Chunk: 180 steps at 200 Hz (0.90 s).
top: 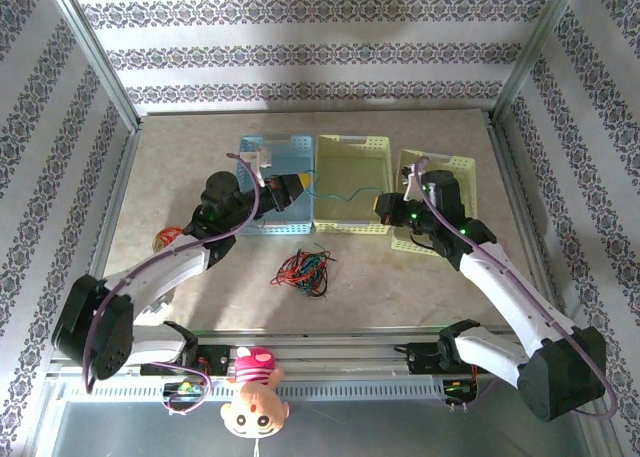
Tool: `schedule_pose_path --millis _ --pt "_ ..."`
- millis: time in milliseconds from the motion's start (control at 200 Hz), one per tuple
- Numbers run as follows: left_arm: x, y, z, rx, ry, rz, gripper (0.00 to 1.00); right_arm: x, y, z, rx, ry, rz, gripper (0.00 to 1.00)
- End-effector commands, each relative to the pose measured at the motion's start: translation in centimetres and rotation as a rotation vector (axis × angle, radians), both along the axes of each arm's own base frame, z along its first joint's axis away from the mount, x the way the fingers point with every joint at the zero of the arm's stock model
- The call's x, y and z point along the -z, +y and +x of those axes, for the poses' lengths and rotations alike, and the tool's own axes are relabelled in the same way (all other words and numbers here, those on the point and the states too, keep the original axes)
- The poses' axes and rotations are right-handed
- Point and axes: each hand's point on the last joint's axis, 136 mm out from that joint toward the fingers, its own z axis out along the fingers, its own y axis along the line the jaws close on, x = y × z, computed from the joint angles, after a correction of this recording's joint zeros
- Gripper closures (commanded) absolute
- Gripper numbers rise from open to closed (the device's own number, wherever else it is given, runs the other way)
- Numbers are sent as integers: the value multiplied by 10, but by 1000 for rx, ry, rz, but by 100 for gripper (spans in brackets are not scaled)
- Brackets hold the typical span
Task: Untangle the cables
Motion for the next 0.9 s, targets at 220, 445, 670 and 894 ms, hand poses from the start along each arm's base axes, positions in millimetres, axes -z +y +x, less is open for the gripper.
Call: schedule_pose_path --millis 220,445,670,894 --pt "26 64 12 -303 62 79 100 24 -40 7 224 45 -52 100" --pt "50 96 20 -412 154 63 100 21 -32 8 184 45 -34 100" --pt "76 140 24 -599 248 103 100 24 -29 9 175 59 -33 100" --pt "88 164 24 -676 298 78 100 27 -18 8 122 89 -6 47"
